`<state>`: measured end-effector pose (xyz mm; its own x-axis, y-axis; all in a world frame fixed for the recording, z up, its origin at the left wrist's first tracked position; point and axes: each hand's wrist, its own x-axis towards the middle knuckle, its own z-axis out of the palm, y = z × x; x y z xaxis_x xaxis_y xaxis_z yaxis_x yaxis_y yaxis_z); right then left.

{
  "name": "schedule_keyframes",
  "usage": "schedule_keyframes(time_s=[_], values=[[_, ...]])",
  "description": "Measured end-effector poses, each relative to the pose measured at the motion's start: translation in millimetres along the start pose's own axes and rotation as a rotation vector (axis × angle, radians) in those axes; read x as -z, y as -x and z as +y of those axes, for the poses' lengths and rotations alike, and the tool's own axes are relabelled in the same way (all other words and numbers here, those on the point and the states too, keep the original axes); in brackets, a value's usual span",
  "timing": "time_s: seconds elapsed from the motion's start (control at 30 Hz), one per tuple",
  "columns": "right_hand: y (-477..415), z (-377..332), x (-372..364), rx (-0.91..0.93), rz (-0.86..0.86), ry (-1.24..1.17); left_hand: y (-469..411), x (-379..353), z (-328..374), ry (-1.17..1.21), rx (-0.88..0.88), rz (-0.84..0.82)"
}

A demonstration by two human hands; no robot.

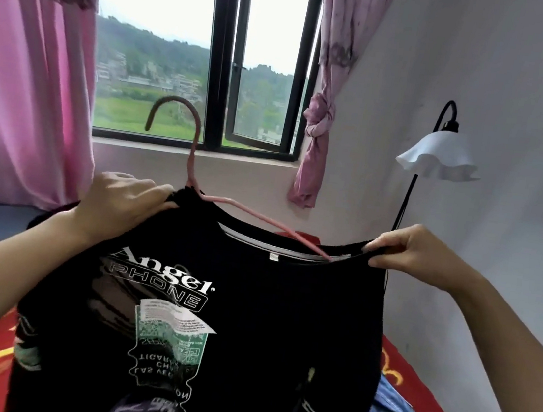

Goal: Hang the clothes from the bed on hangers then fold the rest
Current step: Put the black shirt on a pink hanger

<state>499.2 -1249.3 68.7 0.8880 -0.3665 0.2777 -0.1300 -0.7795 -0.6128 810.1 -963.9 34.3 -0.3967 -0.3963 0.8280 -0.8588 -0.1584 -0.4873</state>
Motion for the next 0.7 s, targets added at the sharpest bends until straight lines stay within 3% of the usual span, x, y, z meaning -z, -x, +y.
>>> schedule_keyframes(time_s=[0.33,0.47,0.7], values=[[-22,-45,-17,0.204,0.093,0.009,-25,2,29,0.003,-0.029,-0.022],[-40,-72,-40,0.357,0.144,-0.016,-58,3,52,-0.035,0.116,-0.017],[-54,-80,-38,0.289,-0.073,-0.051,-63,13,44,0.078,0.247,-0.13]])
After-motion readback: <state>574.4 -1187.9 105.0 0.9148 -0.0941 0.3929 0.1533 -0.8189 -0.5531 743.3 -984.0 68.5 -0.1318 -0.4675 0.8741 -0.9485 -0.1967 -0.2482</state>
